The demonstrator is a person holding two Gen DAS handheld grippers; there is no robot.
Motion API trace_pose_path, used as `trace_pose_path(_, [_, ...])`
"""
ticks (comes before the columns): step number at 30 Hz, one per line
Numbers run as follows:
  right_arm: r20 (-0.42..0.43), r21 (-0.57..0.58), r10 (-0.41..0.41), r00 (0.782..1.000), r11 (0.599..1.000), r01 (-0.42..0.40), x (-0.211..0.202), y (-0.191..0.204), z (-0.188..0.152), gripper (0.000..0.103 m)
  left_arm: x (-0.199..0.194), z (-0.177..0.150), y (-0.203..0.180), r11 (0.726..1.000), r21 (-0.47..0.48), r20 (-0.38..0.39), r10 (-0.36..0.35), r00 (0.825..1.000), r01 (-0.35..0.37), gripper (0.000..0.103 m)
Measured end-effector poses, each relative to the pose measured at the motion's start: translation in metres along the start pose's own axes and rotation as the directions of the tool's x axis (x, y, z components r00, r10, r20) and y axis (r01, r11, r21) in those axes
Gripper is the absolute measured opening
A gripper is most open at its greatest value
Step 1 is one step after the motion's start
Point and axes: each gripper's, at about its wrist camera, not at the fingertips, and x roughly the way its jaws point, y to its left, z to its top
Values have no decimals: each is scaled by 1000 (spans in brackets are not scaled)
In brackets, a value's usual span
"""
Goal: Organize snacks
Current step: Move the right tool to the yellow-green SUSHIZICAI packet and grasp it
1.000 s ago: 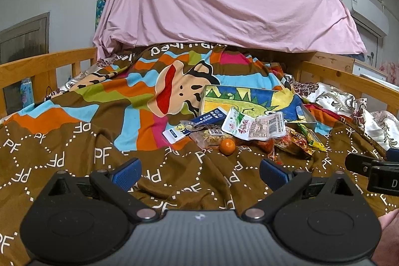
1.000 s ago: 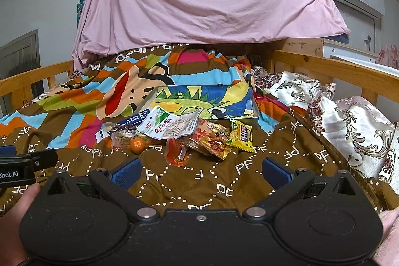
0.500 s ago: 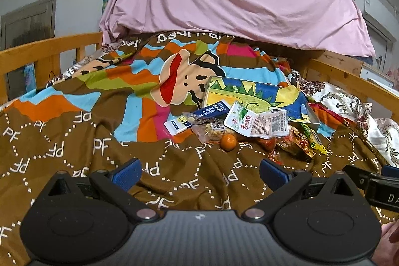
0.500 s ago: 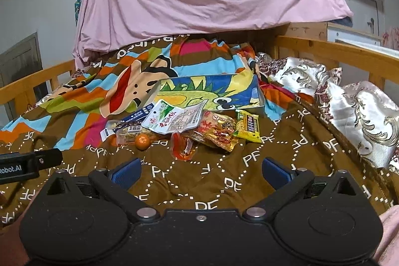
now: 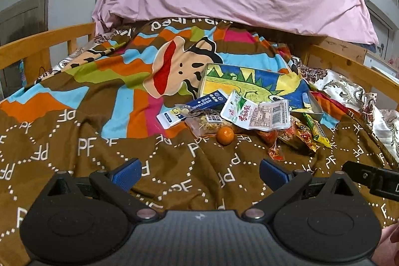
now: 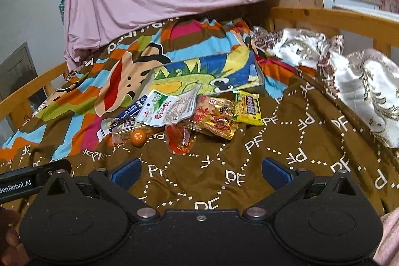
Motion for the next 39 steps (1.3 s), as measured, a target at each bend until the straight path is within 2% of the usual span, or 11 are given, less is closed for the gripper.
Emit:
trace_pose_path(10, [-51,80,7,999,997,-3,31,-21,14,103,37,20,-17,999,32,-17,0,1000,0,103])
trace_pose_path(14, [-58,97,44,997,995,-38,39,-26,19,103,58,30,-26,999,38,-25,-5,1000,6,103])
trace_pose_path(24, [25,-52,71,997,996,-69,73,-26,48,103,96,50,-42,999,36,-31,-14,999,15,103])
trace_pose_path(28, [81,-148,25,996,989,-13,91,-25,59,103,106,51,-41,1000,26,-38,1,999,0,103])
trace_pose_path(31, [105,-204,18,994,979,4,108,-30,68,103,112,52,-44,998,44,-22,52,998,-51,103])
trace_pose_path(36, [90,-321,69,994,946,-37,136,-41,81,103,121,58,-47,997,35,-19,73,997,-72,103])
trace_pose_path(39, [37,-334,119,992,937,-100,148,-51,86,102,126,60,-49,998,31,-26,59,998,-58,103])
